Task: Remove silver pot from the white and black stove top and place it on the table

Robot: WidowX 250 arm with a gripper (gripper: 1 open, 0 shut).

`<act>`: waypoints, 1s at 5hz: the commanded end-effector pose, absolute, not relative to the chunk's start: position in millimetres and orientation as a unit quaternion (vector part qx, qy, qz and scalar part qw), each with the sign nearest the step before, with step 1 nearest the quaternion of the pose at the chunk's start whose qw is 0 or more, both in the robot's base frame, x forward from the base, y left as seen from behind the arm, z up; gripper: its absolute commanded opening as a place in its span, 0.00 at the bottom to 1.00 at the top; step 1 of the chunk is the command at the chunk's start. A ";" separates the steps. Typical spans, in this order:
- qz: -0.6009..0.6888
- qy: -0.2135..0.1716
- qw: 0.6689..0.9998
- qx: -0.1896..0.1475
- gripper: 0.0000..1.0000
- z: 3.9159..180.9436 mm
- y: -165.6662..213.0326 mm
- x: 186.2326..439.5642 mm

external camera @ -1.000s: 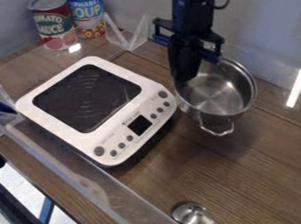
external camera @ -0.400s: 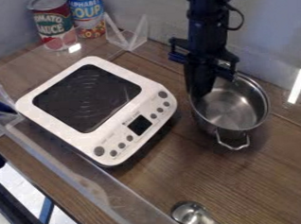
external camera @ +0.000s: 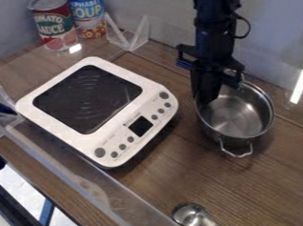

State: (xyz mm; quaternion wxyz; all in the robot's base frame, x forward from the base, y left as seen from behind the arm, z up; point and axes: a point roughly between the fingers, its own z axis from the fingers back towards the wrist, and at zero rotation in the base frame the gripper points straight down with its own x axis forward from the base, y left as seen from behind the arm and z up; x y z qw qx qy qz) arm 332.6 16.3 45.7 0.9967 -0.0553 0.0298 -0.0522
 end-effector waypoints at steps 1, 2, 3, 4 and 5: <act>-0.031 0.004 0.998 -0.055 0.00 57.6 15.6 335.3; -0.003 0.003 0.999 -0.054 0.00 58.3 19.7 329.2; 0.024 0.000 0.998 -0.054 0.00 59.8 23.4 324.7; 0.011 -0.001 0.999 -0.053 0.00 59.4 20.7 322.0; -0.002 -0.004 0.999 -0.053 0.00 61.7 17.5 319.7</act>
